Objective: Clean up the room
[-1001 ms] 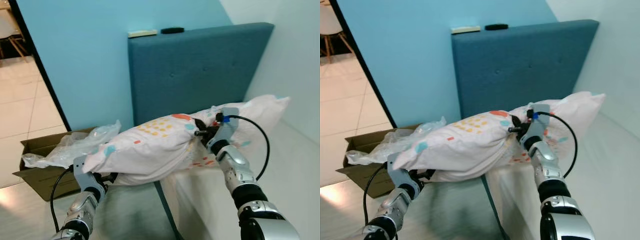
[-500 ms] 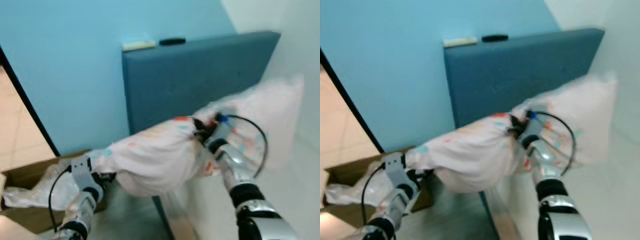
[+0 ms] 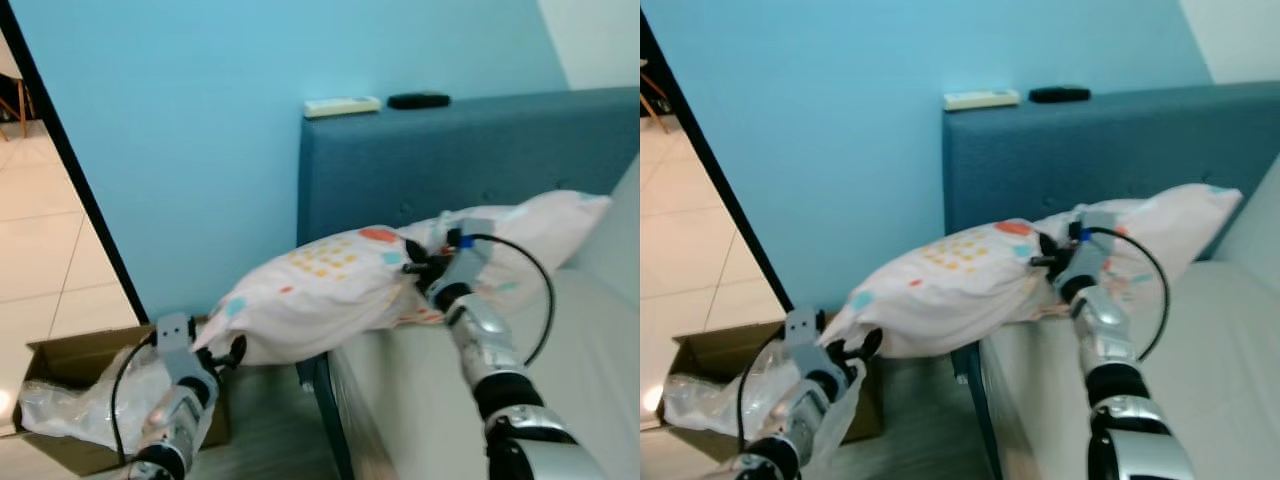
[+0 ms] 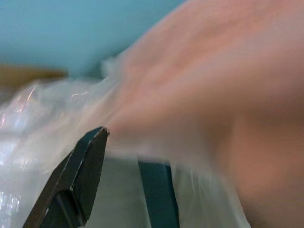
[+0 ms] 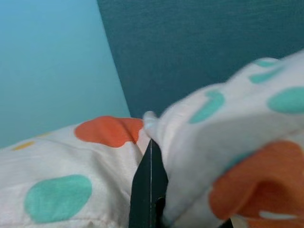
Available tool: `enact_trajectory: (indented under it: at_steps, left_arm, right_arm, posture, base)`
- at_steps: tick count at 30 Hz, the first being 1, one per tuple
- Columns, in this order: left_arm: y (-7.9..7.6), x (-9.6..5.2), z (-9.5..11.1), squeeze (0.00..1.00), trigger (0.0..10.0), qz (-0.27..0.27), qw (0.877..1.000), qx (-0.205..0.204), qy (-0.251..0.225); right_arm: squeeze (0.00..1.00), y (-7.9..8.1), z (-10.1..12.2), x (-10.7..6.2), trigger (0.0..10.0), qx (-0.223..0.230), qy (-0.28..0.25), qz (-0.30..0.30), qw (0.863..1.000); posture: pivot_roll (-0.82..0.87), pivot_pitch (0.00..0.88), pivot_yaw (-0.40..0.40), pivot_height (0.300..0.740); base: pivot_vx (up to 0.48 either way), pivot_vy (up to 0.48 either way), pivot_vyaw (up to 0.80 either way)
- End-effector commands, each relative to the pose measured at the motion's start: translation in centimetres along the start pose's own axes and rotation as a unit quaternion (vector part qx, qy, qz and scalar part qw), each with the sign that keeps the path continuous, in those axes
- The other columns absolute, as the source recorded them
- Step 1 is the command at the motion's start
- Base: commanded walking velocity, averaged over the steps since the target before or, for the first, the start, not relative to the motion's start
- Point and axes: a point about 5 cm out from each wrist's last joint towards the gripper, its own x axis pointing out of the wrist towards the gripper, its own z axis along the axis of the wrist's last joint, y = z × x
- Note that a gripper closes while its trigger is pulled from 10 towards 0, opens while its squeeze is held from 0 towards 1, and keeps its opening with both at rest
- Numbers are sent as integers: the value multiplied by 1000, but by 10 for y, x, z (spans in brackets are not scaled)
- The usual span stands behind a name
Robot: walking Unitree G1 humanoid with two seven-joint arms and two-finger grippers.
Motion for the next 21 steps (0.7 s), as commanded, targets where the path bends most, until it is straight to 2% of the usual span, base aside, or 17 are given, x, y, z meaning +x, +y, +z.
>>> enact_trajectory:
  at_steps: [1,7,12,21]
  left_arm:
    - [-8,0,-9,0,10000,-12,1000,5,15]
    - [-12,0,-12,0,10000,-19,1000,10,22]
    - [-17,1,-16,0,10000,-31,999,21,36]
    - [-25,1,-21,0,10000,-48,998,20,43]
  right_arm:
    - [0,-13,21,-1,10000,-18,-44,-20,999]
    - [0,-18,21,-3,10000,-23,-41,-32,998]
    - [0,-24,22,-4,10000,-27,-39,-48,998]
    - [0,-27,24,-5,10000,-31,-41,-53,997]
  posture:
    - [-94,0,-24,724]
    - [-97,0,-21,724]
    - [-98,0,-20,724]
    - [-100,0,-18,724]
  base:
    - [480,0,0]
    - [464,0,0]
    - [0,0,0]
    - [0,-457,0]
